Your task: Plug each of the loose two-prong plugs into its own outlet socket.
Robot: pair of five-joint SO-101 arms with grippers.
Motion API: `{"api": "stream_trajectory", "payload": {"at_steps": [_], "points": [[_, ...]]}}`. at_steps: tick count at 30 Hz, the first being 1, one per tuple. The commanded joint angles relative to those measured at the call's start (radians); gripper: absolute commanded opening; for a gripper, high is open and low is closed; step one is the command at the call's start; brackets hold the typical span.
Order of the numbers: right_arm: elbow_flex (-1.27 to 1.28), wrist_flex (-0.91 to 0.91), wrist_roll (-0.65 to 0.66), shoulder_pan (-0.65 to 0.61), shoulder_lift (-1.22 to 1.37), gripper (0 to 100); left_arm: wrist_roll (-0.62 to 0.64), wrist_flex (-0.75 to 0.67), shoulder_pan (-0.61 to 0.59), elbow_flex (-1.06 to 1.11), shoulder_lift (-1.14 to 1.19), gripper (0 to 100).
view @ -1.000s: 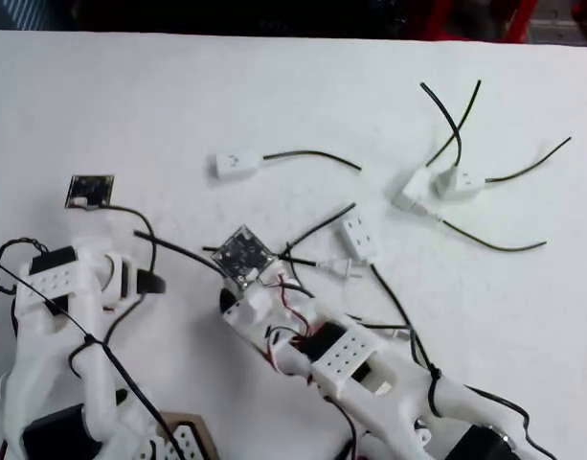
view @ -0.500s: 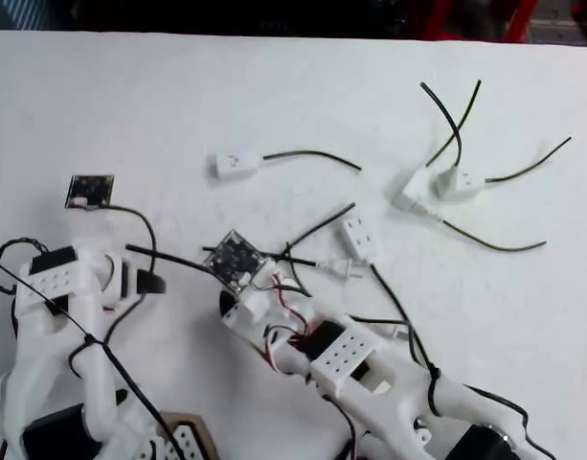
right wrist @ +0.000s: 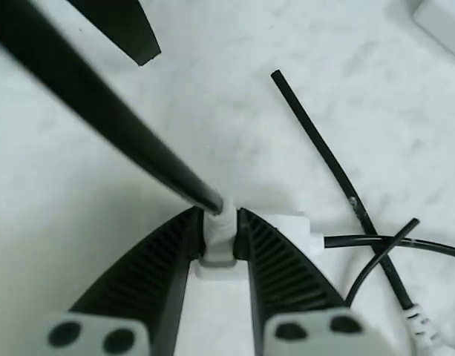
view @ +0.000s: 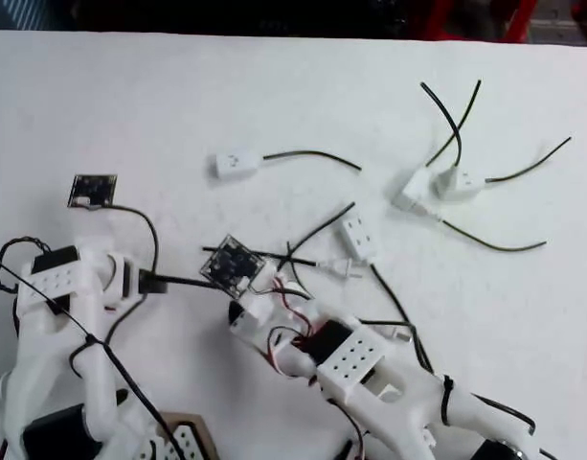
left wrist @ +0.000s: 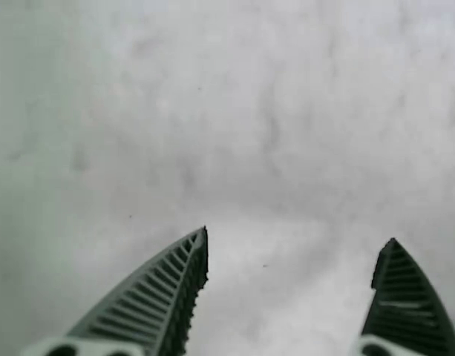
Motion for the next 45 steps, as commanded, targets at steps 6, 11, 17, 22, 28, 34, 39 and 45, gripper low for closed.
{"api": "stream_trajectory", "payload": {"at_steps": [6, 11, 17, 22, 28, 34, 39, 45], "points": [[-0.014, 0.088, 0.071, 0.064, -0.012, 1.6, 0.006, -0.018, 0.012, -0.003, -0.036, 35], [-0.107, 0.154, -0.021, 0.065, -0.013, 1.6, 0.006, -0.02, 0.019, -0.025, -0.038, 35], [-0.164, 0.16, -0.091, 0.059, -0.015, 1.7, 0.035, 0.072, 0.104, -0.187, -0.038, 35], [-0.158, 0.156, -0.123, 0.059, -0.124, 1.7, 0.123, 0.15, 0.193, -0.318, -0.038, 35], [-0.066, 0.156, -0.138, 0.059, -0.344, 1.6, 0.201, 0.258, 0.326, -0.414, -0.038, 35], [-0.034, 0.15, -0.137, 0.059, -0.383, 1.6, 0.212, 0.374, 0.427, -0.483, -0.038, 35], [-0.034, 0.148, -0.14, 0.059, -0.381, 1.6, 0.212, 0.41, 0.486, -0.48, -0.039, 35], [-0.035, 0.147, -0.14, 0.064, -0.351, 1.6, 0.212, 0.44, 0.555, -0.457, -0.125, 35]]}}
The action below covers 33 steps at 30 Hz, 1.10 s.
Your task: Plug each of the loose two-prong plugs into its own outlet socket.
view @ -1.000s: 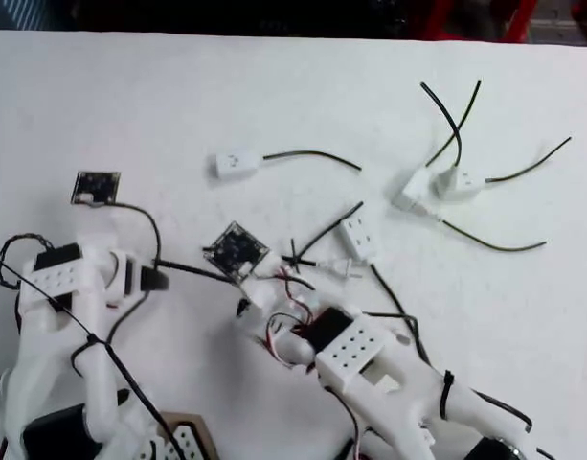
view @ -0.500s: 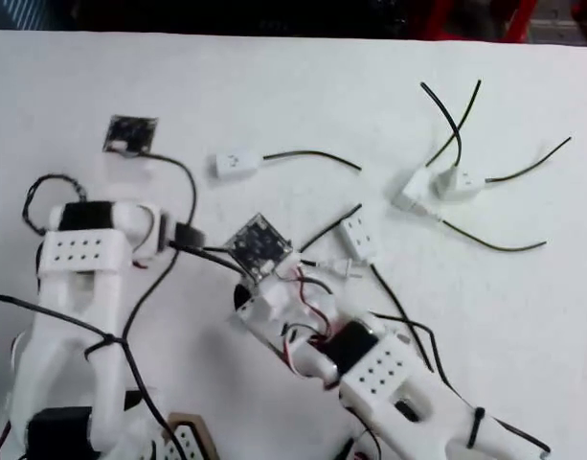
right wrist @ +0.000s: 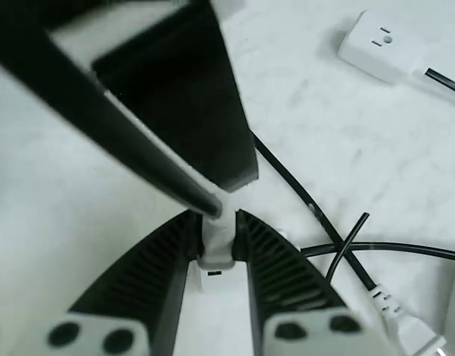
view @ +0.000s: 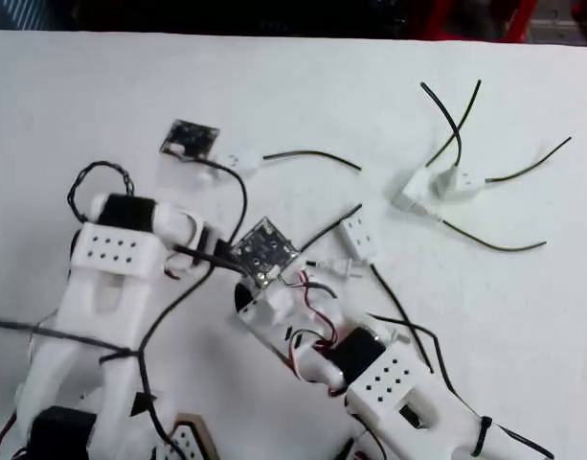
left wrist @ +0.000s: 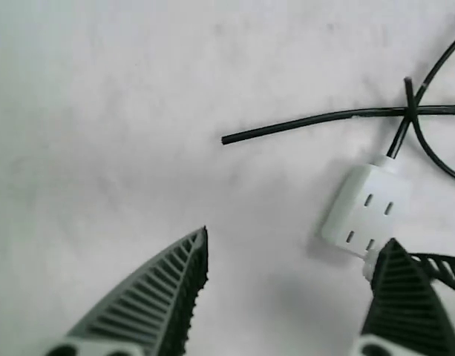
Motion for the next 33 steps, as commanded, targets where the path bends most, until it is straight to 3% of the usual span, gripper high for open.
{"api": "stream_trajectory", "payload": {"at_steps": [1, 7, 15, 21, 26, 33], "points": [[-0.011, -0.008, -0.011, 0.022, 0.018, 1.6, 0.011, 0.018, 0.047, -0.011, -0.128, 35], [-0.011, -0.048, -0.012, 0.022, 0.054, 1.6, 0.009, 0.009, 0.071, 0.095, -0.335, 35], [-0.011, -0.042, -0.012, 0.024, 0.054, 1.6, 0.003, 0.009, 0.056, 0.143, -0.346, 35], [-0.023, -0.002, -0.006, 0.053, 0.064, 1.6, -0.043, -0.009, -0.157, 0.121, -0.346, 35], [-0.023, 0.005, -0.006, 0.048, 0.065, 1.6, -0.104, -0.11, -0.335, 0.236, -0.344, 35], [-0.011, 0.001, -0.012, -0.01, 0.114, 1.6, -0.124, -0.331, -0.41, 0.482, -0.344, 35]]}}
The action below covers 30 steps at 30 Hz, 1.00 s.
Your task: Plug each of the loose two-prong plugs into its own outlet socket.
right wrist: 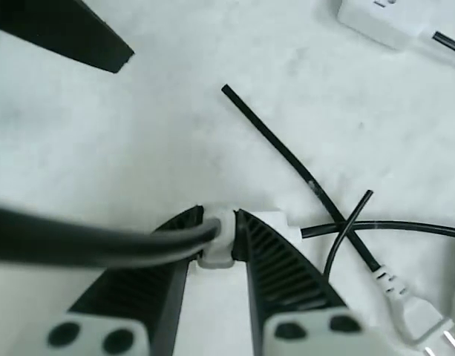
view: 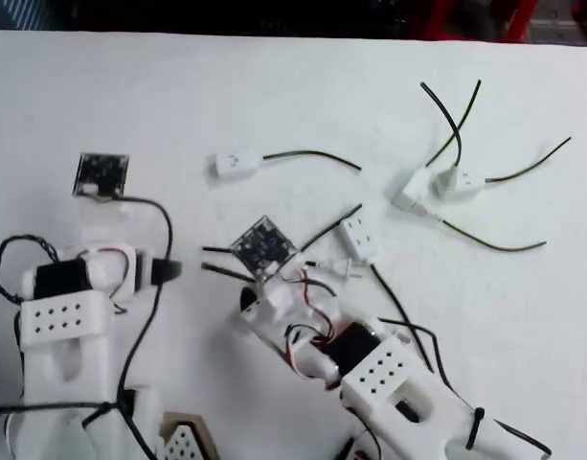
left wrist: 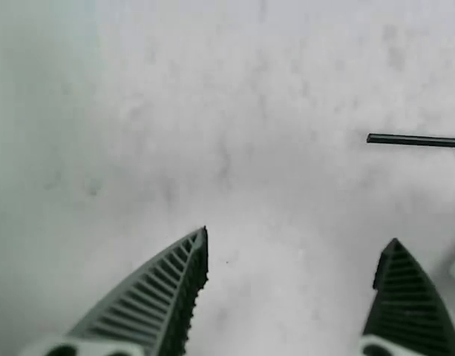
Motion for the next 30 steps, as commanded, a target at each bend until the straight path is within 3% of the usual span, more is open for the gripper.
{"api": "stream_trajectory", "payload": {"at_steps": [1, 7, 30], "points": [[-0.015, -0.001, -0.012, -0.016, 0.059, 1.6, -0.006, -0.11, -0.022, 0.083, -0.024, 35], [-0.049, -0.01, -0.068, -0.021, 0.124, 1.6, -0.008, -0.212, -0.022, 0.195, -0.028, 35], [0.014, -0.12, -0.066, -0.021, 0.134, 1.7, -0.009, -0.219, -0.022, 0.203, -0.028, 35]]}}
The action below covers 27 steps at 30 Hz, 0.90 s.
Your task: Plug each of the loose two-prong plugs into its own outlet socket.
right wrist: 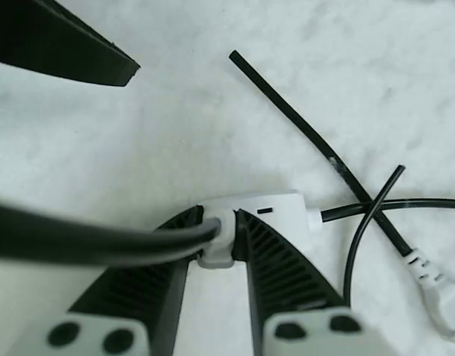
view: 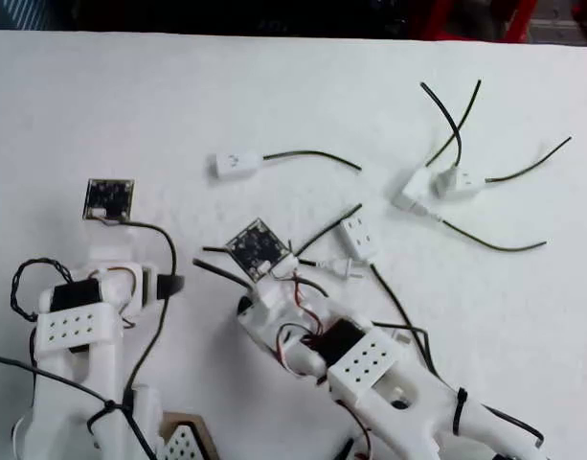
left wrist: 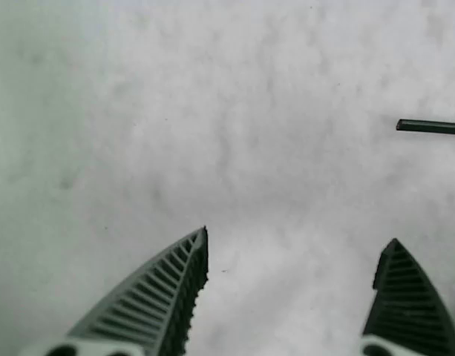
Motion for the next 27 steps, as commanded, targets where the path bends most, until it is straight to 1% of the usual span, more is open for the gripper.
{"api": "stream_trajectory", "payload": {"at_steps": [1, 5, 16, 19, 23, 27], "points": [[0.012, -0.062, 0.006, -0.01, 0.001, 1.6, -0.008, -0.017, -0.01, 0.0, -0.028, 35], [0.041, -0.104, 0.041, -0.01, 0.001, 1.6, -0.008, -0.017, -0.01, 0.002, -0.028, 35], [0.075, -0.084, 0.057, -0.018, 0.002, 1.6, -0.008, -0.017, -0.01, 0.002, -0.027, 35], [0.091, -0.071, 0.118, -0.022, 0.002, 1.6, -0.008, -0.017, -0.01, 0.002, -0.027, 35], [0.046, 0.004, 0.161, 0.007, -0.001, 1.6, -0.008, -0.017, -0.01, 0.002, -0.025, 35], [-0.009, 0.084, 0.167, 0.013, 0.001, 1.6, -0.008, -0.017, -0.01, 0.002, -0.025, 35]]}}
